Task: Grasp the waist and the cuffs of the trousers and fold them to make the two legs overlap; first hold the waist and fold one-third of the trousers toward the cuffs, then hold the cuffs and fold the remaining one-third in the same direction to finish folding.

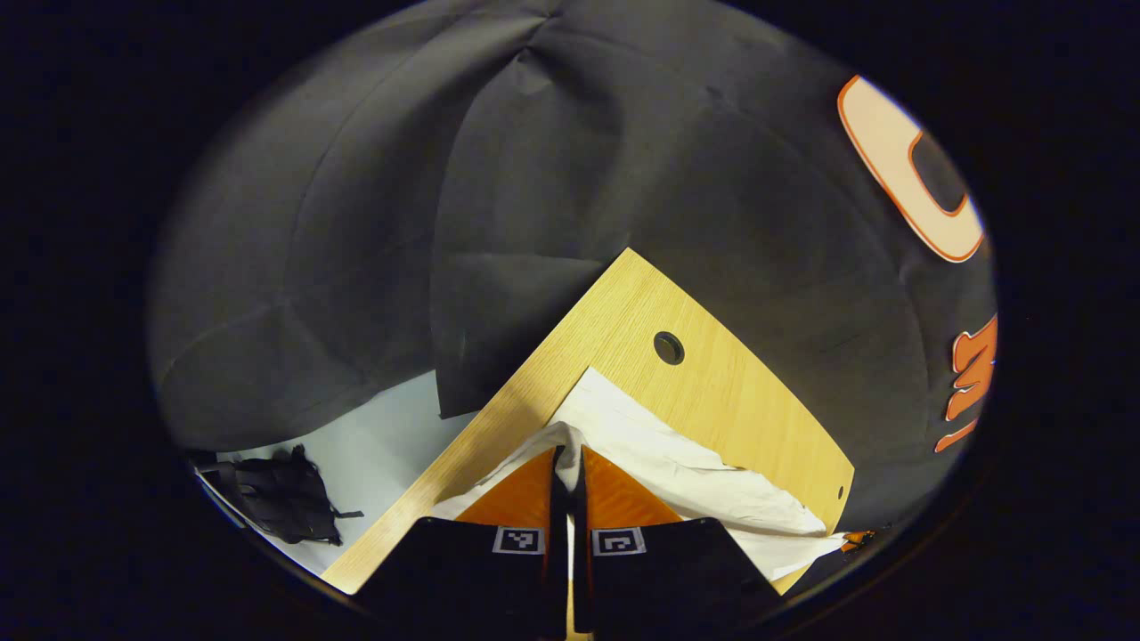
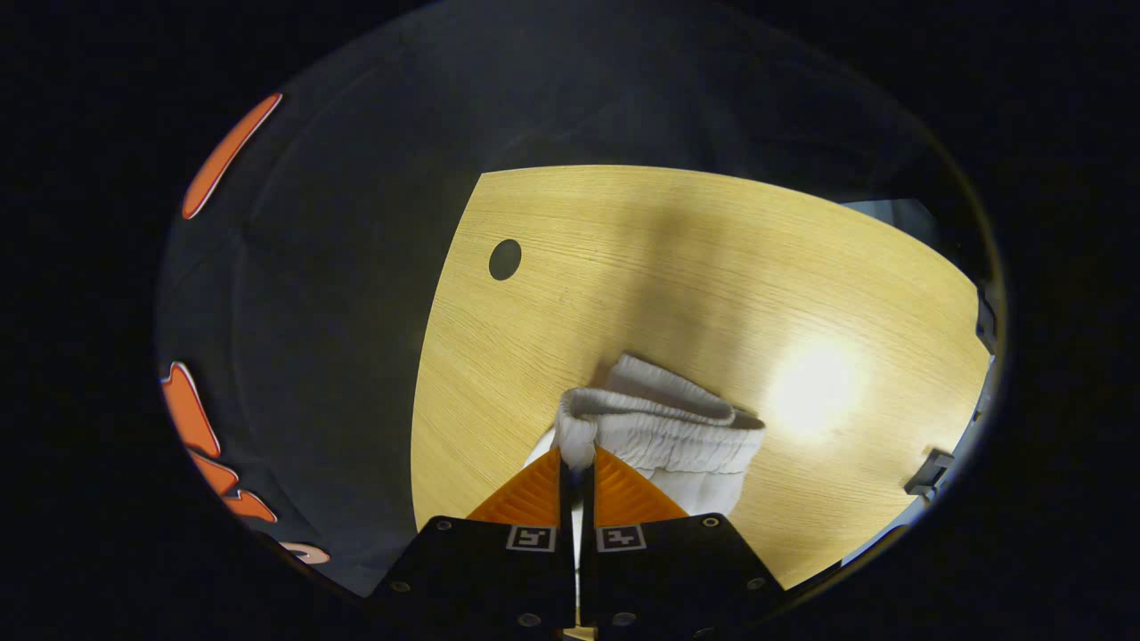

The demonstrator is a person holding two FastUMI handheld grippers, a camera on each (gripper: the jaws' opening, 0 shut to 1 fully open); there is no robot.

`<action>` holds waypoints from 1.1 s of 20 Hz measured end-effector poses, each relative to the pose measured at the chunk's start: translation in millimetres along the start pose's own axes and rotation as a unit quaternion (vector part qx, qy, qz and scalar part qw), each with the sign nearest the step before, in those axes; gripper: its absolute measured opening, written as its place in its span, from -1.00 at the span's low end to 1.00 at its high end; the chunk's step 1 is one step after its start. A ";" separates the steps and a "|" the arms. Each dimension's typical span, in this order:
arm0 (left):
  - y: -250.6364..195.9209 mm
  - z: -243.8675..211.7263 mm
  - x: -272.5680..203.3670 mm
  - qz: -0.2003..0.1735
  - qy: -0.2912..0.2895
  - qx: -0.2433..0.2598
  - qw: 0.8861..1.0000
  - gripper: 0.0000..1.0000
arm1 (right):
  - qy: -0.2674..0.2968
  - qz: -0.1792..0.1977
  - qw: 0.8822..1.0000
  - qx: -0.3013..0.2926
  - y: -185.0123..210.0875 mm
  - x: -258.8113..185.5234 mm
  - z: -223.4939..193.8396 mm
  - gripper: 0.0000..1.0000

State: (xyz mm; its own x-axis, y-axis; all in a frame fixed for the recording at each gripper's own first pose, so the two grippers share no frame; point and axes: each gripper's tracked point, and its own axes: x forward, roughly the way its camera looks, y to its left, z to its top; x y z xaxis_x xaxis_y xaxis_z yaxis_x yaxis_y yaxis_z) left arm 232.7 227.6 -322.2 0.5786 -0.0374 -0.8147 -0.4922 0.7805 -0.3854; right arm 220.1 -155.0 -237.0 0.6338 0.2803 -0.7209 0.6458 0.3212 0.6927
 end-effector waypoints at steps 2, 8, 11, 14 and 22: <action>-1.5 4.7 19.8 0.003 0.017 -0.013 1.000 -0.86 | 0.011 0.005 1.000 0.028 9.8 19.3 5.9 -0.95; -4.4 24.5 47.7 0.001 -0.005 -0.071 0.997 -0.62 | 0.011 0.092 0.993 0.076 26.2 15.6 4.1 -0.72; -35.9 20.1 26.2 -0.015 0.002 0.009 1.000 0.19 | -0.006 0.101 0.995 0.023 21.8 -6.8 4.4 0.21; -66.2 4.6 8.6 -0.019 0.016 0.089 0.996 0.80 | -0.033 0.062 0.997 -0.025 -7.4 -22.1 15.6 0.63; -131.8 -34.4 -57.2 -0.033 -0.028 0.214 0.976 1.00 | -0.019 -0.067 0.990 -0.120 -101.1 -16.5 3.2 0.82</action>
State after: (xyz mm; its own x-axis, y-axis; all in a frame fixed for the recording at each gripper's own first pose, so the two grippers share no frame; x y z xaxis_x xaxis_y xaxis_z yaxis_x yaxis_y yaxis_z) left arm 242.0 105.5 -239.7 0.6400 -0.0727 -0.7649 -0.1416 0.9673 -0.2103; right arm 145.8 -195.0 -295.1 0.5673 0.1886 -0.8017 0.6078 0.5609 0.5621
